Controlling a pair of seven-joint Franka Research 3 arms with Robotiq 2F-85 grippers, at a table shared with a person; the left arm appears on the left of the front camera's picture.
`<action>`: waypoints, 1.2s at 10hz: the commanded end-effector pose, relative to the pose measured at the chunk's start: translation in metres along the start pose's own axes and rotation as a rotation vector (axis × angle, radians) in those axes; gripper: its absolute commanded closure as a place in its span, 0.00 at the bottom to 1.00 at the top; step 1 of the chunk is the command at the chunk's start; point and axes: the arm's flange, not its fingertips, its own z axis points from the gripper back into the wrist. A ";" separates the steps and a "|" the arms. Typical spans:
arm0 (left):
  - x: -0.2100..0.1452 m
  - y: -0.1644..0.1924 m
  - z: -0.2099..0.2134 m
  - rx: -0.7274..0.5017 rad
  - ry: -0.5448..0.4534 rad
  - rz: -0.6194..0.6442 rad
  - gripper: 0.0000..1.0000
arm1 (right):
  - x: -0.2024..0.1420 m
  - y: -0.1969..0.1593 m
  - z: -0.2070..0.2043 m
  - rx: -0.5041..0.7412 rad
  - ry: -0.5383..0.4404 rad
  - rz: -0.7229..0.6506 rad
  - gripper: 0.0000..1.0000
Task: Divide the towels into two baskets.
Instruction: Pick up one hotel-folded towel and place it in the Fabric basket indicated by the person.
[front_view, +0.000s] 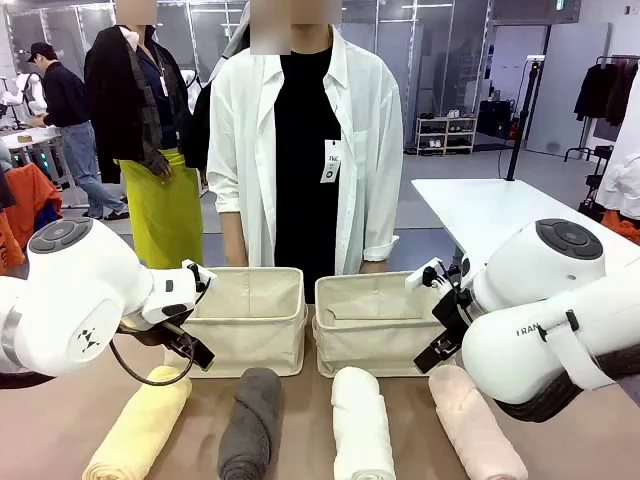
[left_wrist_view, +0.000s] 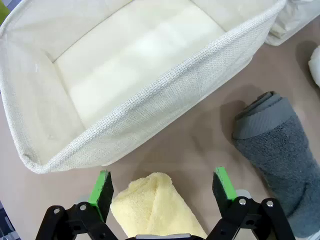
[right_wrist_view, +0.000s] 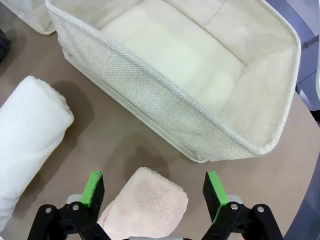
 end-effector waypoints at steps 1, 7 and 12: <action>0.000 0.000 0.000 0.000 0.000 0.000 0.00 | 0.000 0.000 0.000 0.000 0.000 0.000 0.00; 0.000 0.000 0.000 0.000 0.000 0.000 0.00 | 0.000 0.000 0.000 0.000 0.000 0.000 0.00; 0.010 0.037 0.040 -0.250 0.078 0.039 0.00 | 0.012 -0.035 0.043 0.232 -0.010 -0.119 0.00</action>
